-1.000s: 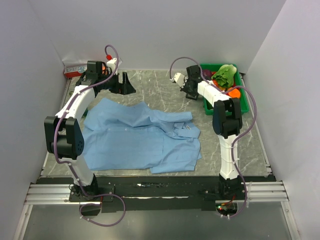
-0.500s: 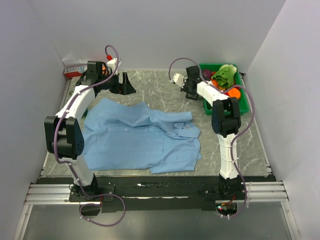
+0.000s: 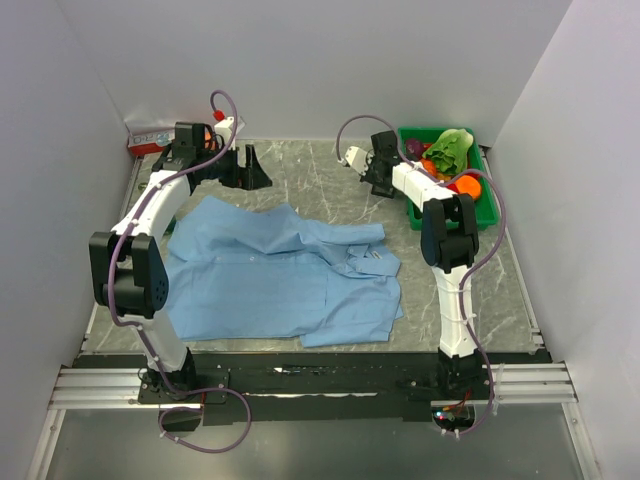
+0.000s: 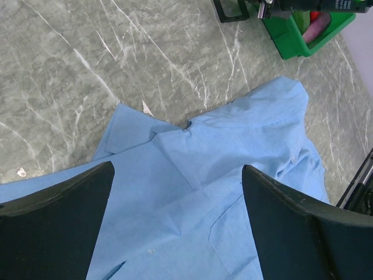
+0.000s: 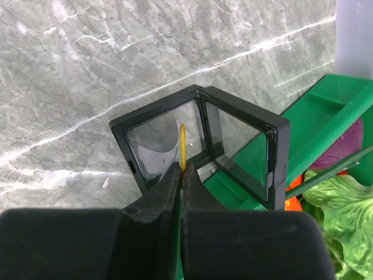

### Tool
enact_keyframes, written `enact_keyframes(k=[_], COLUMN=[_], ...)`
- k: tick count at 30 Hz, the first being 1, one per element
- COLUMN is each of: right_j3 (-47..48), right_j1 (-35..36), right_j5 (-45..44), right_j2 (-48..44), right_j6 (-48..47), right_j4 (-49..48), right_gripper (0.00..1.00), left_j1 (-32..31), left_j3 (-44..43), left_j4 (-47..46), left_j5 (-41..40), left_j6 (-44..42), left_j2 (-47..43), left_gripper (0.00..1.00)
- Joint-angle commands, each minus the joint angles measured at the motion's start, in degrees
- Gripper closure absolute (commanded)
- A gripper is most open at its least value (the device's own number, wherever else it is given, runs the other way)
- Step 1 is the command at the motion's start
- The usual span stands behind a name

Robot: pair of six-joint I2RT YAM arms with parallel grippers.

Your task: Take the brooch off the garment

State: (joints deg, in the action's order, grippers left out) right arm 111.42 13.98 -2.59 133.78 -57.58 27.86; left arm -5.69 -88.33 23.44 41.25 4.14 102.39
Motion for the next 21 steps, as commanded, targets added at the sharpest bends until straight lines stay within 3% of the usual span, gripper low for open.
enact_keyframes(k=[1,21], right_j3=[1.4,2.5], right_j1=[-0.1,1.7], right_j5=[-0.3,-3.5], right_j2=[-1.2,3.6], right_j6=[-1.7,-5.4], right_j4=[-2.1,-1.7], right_gripper=[1.0,0.98], left_j1=[-0.1,-0.2], left_j3=[-0.8,-0.3], left_j4=[-0.9,-0.7], left_j5=[1.9,2.3], left_j6=[0.7,0.6], left_j2=[0.5,0.5], left_gripper=[0.03,0.04])
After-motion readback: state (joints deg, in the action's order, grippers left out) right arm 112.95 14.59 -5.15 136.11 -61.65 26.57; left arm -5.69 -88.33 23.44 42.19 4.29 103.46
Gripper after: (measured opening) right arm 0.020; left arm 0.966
